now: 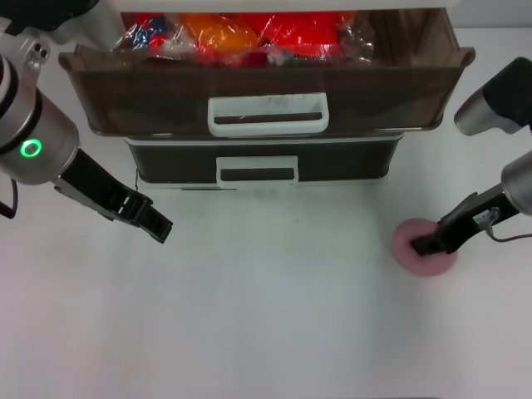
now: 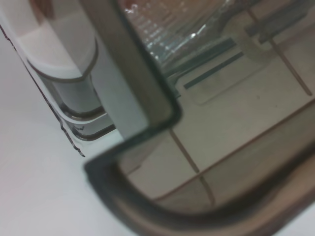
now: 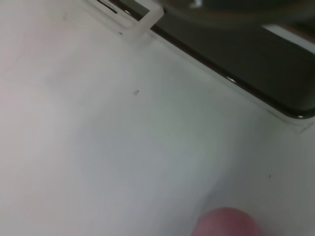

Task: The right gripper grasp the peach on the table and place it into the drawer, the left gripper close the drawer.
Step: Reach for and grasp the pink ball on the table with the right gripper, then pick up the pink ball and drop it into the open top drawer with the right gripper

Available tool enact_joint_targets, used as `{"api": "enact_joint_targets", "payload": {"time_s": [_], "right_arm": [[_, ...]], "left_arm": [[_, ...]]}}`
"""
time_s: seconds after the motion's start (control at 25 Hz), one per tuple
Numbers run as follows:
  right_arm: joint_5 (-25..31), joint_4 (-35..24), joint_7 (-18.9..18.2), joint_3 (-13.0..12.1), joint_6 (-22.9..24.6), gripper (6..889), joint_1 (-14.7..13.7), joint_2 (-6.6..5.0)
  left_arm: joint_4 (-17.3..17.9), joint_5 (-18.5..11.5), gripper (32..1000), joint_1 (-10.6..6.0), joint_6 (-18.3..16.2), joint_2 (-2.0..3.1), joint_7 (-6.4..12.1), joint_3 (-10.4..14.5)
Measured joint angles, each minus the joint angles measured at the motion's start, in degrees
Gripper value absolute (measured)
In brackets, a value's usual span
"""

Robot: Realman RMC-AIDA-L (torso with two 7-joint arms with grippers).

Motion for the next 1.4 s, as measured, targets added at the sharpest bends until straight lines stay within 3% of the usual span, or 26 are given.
{"api": "enact_joint_targets", "payload": {"time_s": [0.2,0.8,1.16,1.4], "right_arm": [[0.05,-0.01,-0.11,0.11,0.0,178,-0.08,0.0],[0.1,-1.85,0.26,0.68,1.65,94,-0.52,0.07],[-0.3,-16.41,2.04,5.91,11.94,65,-4.82,-0.42],[-0.04,-29.22,2.73,14.83,20.9,67,-6.39,-1.74]], "left_arm": [[-0.05,0.0,816,-0.02,0.0,0.0,0.0,0.01],[-0.3,0.0,816,0.0,0.0,0.05,0.05,-0.06],[-0.36,0.22,816,0.02,0.0,0.23,0.18,-0.18],[-0.3,0.27,815,-0.08,0.0,0.26,0.18,-0.21]]}}
